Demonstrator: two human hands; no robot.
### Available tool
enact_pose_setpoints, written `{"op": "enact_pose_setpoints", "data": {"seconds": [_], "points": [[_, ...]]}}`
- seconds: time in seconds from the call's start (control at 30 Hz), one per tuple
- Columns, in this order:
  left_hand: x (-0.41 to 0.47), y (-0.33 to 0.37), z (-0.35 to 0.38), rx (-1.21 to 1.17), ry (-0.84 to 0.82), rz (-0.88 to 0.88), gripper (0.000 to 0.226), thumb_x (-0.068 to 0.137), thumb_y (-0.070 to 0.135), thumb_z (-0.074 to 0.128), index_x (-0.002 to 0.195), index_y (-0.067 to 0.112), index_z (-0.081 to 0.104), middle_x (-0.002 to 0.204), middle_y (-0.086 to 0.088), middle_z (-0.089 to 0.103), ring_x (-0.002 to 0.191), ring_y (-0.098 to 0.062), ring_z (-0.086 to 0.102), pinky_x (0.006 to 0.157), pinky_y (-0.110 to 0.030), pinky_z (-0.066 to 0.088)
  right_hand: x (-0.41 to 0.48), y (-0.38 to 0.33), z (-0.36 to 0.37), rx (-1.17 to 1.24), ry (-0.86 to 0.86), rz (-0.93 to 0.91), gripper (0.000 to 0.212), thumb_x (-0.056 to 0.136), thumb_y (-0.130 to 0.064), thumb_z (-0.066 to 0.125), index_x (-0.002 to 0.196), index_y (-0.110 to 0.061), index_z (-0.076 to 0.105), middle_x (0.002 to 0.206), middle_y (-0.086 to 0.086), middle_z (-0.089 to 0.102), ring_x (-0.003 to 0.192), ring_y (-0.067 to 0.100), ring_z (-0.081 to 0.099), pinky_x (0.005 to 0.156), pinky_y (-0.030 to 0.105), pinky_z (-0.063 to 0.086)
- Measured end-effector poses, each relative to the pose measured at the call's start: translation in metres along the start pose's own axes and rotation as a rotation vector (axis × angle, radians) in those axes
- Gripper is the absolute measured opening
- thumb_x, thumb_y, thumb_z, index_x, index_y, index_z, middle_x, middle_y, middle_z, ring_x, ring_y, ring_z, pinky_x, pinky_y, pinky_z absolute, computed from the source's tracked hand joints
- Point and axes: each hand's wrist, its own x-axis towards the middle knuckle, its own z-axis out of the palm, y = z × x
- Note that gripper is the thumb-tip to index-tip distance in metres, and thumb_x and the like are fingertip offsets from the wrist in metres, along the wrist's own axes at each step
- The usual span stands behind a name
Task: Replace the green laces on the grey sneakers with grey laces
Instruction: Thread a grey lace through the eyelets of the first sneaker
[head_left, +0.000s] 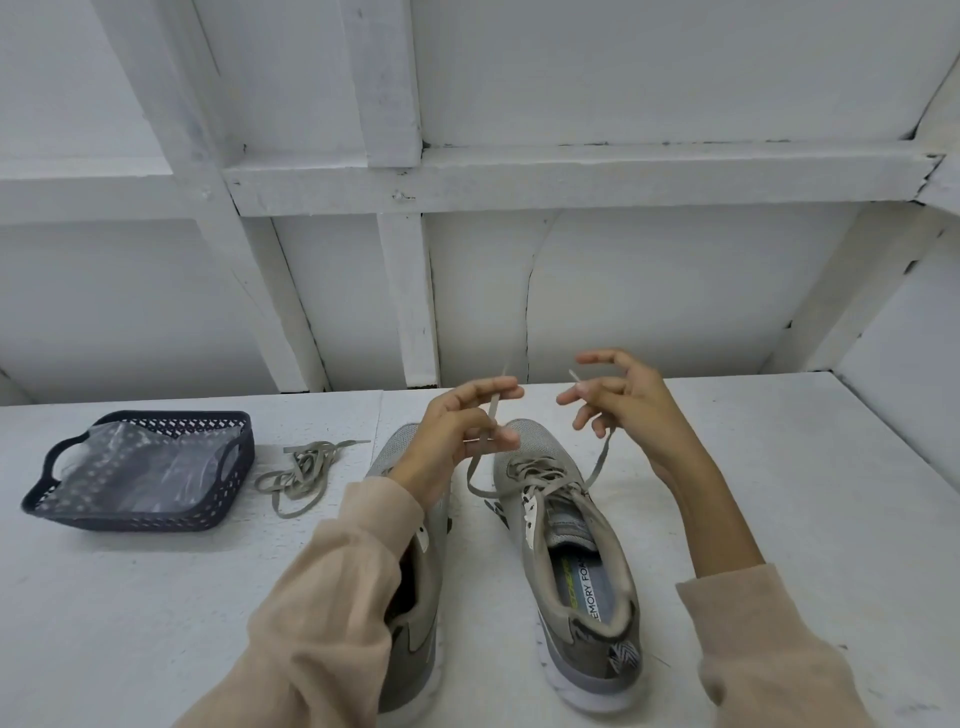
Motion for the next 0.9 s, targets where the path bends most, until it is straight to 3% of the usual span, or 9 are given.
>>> {"op": "enact_pose_setpoints", "data": {"seconds": [0.13,0.27,0.43,0.63,0.9], "points": [[-0.005,-0.008,0.003,0.167,-0.012,0.025,0.012,0.095,0.012,0.059,0.101,0.006,0.068,0.093,-0.006,0.073,0.061,-0.018,0.068,0.074,-0.032,0.060,-0.020,0.010,-0.003,-0.091,-0.090,0.022,0.012,0.094,-0.004,0.058,0.101,-0.004,0.068,0.083,0.011,0.074,0.056,0.020,0.060,0.046,0.020,0.041],[-0.010,-0.019,0.001,0.273,-0.095,0.033,0.014,0.094,0.003,0.058,0.107,0.008,0.063,0.079,-0.008,0.073,0.063,-0.019,0.070,0.071,-0.026,0.058,-0.038,0.021,-0.013,-0.174,-0.139,0.068,0.012,0.090,-0.005,0.064,0.094,-0.009,0.075,0.073,0.008,0.070,0.050,0.015,0.047,0.049,0.019,0.038],[-0.017,-0.027,-0.001,0.454,-0.146,0.001,0.021,0.096,-0.003,0.053,0.100,0.011,0.068,0.078,-0.006,0.070,0.069,-0.015,0.068,0.072,-0.029,0.059,-0.055,0.030,-0.024,-0.292,-0.216,0.086,0.011,0.087,-0.009,0.069,0.090,-0.015,0.078,0.064,-0.003,0.067,0.052,0.009,0.042,0.053,0.016,0.038],[-0.024,-0.024,-0.001,0.588,-0.102,0.012,0.008,0.089,0.006,0.067,0.093,0.000,0.072,0.079,-0.018,0.070,0.065,-0.017,0.067,0.067,-0.027,0.058,-0.060,0.037,-0.029,-0.378,-0.223,0.082,0.011,0.082,-0.011,0.075,0.083,-0.021,0.080,0.077,-0.005,0.073,0.055,0.005,0.045,0.056,0.012,0.040],[-0.033,-0.020,-0.004,0.912,-0.151,0.113,0.008,0.089,0.015,0.070,0.092,0.009,0.074,0.081,-0.007,0.073,0.063,-0.015,0.068,0.067,-0.024,0.058,-0.063,0.032,-0.037,-0.424,-0.277,0.051,0.012,0.079,-0.009,0.077,0.083,-0.019,0.080,0.077,-0.010,0.073,0.057,0.006,0.043,0.057,0.012,0.037]]}}
